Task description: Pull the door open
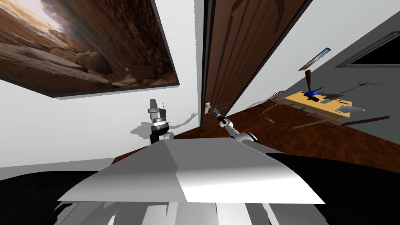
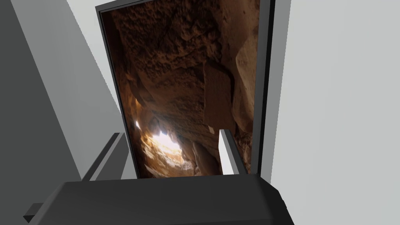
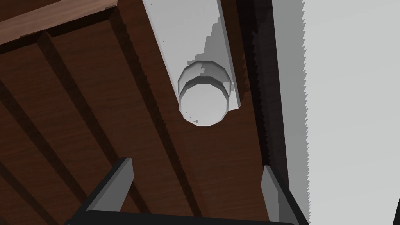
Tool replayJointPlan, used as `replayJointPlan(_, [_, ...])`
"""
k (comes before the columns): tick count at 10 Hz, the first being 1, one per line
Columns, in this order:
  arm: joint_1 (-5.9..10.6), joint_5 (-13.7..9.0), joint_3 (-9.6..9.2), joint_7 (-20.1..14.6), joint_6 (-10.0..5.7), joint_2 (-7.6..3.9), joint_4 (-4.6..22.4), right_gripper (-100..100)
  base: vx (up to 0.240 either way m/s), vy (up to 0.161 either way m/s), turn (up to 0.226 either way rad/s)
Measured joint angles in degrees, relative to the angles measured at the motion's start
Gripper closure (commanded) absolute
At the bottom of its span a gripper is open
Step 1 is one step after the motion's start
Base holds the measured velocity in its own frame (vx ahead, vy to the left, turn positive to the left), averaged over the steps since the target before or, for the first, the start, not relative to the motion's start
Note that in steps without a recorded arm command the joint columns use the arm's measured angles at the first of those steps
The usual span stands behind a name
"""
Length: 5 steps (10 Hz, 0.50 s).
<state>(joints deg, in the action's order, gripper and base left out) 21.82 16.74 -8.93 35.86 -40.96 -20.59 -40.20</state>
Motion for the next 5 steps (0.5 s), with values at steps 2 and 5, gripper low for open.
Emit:
replayJointPlan(2, [0.50,0.2,-0.02,3.2,0.05,-0.21,1.0,-100,-0.062,-0.007,0.012])
replayJointPlan(5, [0.99,0.5,-0.05,7.6,0.23,-0.43,2.0,-100,-0.070,-0.009,0.013])
